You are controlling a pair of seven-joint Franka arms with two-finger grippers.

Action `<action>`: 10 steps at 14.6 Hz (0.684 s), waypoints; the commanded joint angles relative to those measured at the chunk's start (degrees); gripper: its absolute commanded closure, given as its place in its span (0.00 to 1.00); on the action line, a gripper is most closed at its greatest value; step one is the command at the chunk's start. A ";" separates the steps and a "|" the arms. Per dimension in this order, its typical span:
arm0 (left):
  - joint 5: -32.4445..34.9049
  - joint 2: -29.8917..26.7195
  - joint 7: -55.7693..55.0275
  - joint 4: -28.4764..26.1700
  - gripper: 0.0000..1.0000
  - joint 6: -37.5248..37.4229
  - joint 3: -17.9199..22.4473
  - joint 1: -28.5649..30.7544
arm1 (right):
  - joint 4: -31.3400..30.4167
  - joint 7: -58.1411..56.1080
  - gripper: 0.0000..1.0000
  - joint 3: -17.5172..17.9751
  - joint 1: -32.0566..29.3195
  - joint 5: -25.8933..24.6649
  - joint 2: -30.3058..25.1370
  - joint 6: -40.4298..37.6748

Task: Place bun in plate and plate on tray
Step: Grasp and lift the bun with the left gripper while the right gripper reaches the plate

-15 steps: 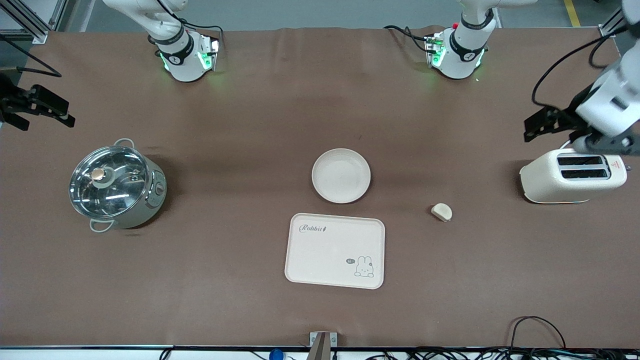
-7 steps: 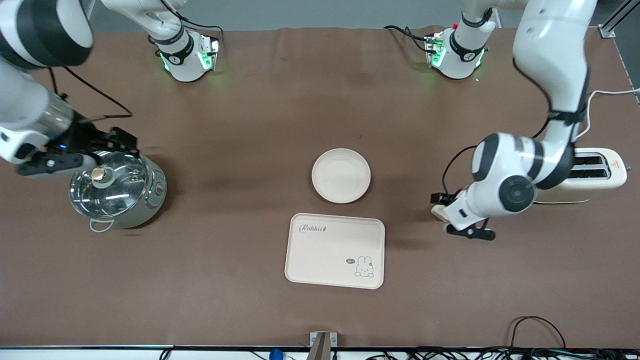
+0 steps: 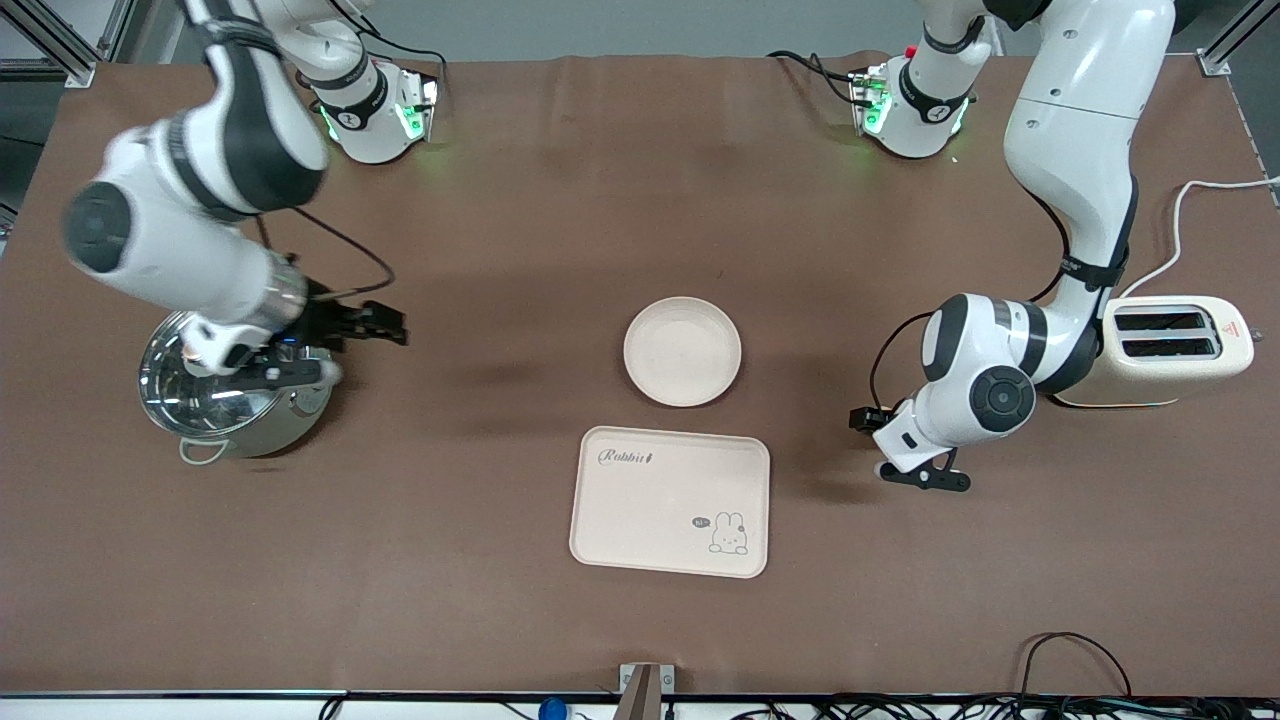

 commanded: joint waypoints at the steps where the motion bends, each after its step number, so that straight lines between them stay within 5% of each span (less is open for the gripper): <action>1: -0.11 -1.84 0.41 -4.44 0.21 4.35 -0.22 0.40 | -5.73 7.44 0.00 -0.21 6.32 3.12 2.55 11.00; 6: -0.38 -2.45 0.50 -5.95 0.67 6.74 -0.31 0.57 | -5.92 22.40 0.00 -0.29 18.45 7.44 13.28 29.47; 10: -2.48 -3.95 -6.93 -0.97 0.88 0.27 -4.42 -0.13 | -4.16 23.56 0.00 -0.29 23.55 7.53 18.90 33.54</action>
